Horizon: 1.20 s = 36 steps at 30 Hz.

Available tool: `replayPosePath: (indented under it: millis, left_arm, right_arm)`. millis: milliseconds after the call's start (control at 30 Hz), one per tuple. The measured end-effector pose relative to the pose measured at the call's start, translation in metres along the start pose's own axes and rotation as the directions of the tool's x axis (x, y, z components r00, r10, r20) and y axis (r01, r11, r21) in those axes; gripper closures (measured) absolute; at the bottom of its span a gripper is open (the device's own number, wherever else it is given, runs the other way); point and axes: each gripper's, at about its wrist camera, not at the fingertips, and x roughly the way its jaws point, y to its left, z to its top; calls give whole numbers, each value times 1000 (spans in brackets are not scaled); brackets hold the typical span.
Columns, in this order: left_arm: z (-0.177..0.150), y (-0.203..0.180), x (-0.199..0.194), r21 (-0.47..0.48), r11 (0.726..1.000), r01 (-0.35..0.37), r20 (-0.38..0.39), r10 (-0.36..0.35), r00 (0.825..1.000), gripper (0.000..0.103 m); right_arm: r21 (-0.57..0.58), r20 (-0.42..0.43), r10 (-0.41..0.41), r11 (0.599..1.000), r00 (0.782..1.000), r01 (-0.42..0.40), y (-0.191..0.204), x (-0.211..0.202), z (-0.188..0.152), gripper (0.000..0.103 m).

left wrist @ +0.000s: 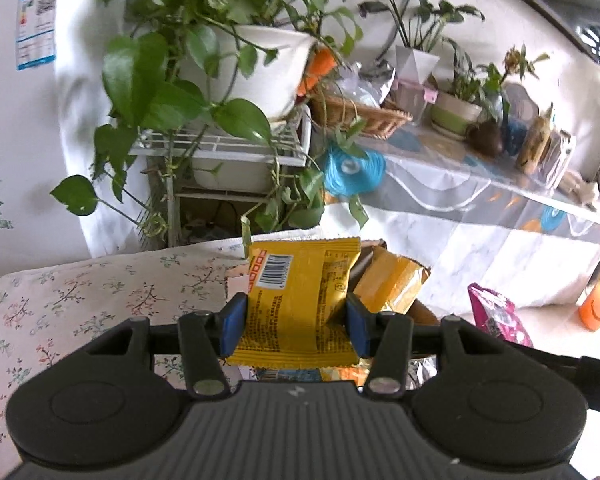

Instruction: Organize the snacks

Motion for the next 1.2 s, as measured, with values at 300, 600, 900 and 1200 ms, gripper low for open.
replayPosePath:
  millis: [300, 600, 900, 1200]
  left_arm:
    - [2, -15, 22, 64, 998, -3, -51, 6, 999, 51]
    - [5, -25, 17, 106, 993, -59, -57, 65, 996, 12]
    - [-3, -14, 13, 80, 991, -106, -135, 116, 984, 9]
    - [-11, -1, 2, 54, 989, -135, -168, 142, 975, 9]
  right_arm:
    - [67, -24, -15, 998, 1000, 16, -4, 8, 1, 43]
    - [87, -11, -35, 996, 999, 35, -4, 8, 3, 20]
    - [31, -20, -85, 996, 996, 85, 1, 11, 4, 10]
    - [-27, -47, -142, 990, 989, 140, 6, 19, 3, 5]
